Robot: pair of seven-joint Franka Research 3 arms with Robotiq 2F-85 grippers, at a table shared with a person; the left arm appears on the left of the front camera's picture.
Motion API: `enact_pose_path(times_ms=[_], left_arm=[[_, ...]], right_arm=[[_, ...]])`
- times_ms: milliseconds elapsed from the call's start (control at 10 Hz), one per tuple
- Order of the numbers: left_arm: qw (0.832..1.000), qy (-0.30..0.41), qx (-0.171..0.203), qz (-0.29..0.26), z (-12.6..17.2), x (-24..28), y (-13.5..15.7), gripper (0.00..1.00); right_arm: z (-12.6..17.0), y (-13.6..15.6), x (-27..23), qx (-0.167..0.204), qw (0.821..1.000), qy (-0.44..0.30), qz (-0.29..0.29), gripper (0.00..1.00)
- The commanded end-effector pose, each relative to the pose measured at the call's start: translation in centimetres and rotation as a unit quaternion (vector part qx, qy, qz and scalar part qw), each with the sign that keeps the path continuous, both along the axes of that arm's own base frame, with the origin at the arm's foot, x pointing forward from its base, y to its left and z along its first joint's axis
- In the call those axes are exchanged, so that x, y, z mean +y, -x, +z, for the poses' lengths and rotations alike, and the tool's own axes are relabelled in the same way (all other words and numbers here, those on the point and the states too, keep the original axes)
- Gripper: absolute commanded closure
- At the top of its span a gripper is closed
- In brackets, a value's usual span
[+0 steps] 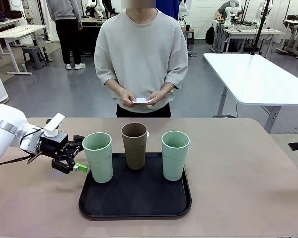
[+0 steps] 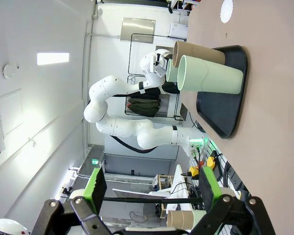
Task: Place coasters on the table and set cups on them.
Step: Pick up one Reusable plastic cup and place it on a coaster set by the human.
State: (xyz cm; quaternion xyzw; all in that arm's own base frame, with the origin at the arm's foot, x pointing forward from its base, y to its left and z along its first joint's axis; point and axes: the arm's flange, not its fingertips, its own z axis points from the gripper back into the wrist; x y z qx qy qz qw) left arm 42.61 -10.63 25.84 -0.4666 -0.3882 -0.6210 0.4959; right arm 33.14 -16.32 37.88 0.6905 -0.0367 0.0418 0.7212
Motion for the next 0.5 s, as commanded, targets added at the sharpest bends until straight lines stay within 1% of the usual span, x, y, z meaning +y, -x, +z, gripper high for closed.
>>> enact_pose_path(times_ms=[0,400], left_arm=[[1.000,0.004,-0.023,-0.018,-0.5,-0.5,-0.3,0.00],[0.999,0.015,-0.020,-0.028,-1.2,-1.7,-0.1,0.00]], right_arm=[[0.1,-0.1,-0.1,-0.001,1.000,-0.007,0.000,0.00],[0.1,-0.1,-0.1,-0.001,1.000,-0.007,0.000,0.00]])
